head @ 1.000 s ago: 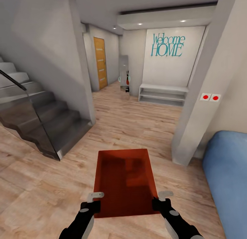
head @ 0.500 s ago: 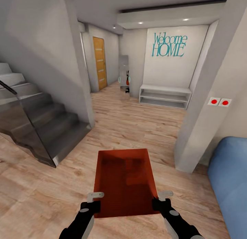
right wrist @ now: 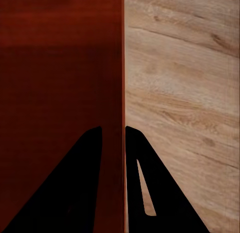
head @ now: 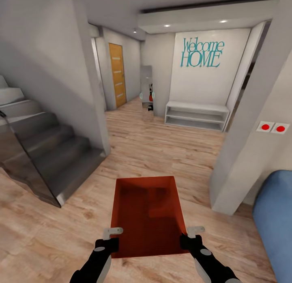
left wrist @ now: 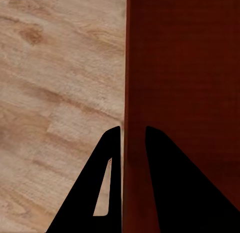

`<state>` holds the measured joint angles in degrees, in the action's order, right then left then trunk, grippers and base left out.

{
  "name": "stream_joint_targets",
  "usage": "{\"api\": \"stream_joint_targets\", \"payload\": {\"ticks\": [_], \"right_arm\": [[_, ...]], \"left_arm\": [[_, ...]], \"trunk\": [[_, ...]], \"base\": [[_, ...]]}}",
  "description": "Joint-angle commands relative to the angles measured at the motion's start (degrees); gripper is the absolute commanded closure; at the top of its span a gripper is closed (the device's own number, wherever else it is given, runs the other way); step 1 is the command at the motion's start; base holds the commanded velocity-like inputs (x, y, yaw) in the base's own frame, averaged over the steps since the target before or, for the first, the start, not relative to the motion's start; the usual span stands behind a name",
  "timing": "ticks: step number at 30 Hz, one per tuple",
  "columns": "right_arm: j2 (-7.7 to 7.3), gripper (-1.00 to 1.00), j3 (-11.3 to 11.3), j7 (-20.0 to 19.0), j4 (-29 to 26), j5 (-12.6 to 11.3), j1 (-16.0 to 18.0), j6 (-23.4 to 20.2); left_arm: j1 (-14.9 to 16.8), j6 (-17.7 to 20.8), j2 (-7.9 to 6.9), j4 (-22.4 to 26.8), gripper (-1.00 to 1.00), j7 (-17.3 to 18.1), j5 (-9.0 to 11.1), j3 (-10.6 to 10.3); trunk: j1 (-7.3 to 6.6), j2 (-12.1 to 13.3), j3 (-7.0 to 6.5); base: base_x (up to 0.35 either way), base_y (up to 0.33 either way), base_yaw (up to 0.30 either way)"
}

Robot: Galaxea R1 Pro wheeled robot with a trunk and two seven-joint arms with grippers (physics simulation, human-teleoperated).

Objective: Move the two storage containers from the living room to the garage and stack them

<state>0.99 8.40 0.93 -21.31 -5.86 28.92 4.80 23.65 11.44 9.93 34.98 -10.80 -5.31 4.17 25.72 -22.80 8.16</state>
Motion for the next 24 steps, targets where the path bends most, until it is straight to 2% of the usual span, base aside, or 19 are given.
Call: {"api": "stream_joint_targets", "payload": {"ticks": [1, 24], "right_arm": [[-0.37, 1.0, 0.74, 0.04, 0.12, -0.73, 0.08, 0.22], [-0.37, 1.0, 0.74, 0.04, 0.12, -0.73, 0.08, 0.21]], "left_arm": [[0.05, 0.42, 0.07, 0.18, 1.0, -0.19, -1.19, 0.05], [0.0, 0.42, 0.07, 0.18, 1.0, -0.18, -1.18, 0.05]], "trunk": [[0.07, -0.12, 0.11], [0.07, -0.12, 0.11]], "base": [[0.33, 0.0, 0.0], [0.33, 0.0, 0.0]]}}
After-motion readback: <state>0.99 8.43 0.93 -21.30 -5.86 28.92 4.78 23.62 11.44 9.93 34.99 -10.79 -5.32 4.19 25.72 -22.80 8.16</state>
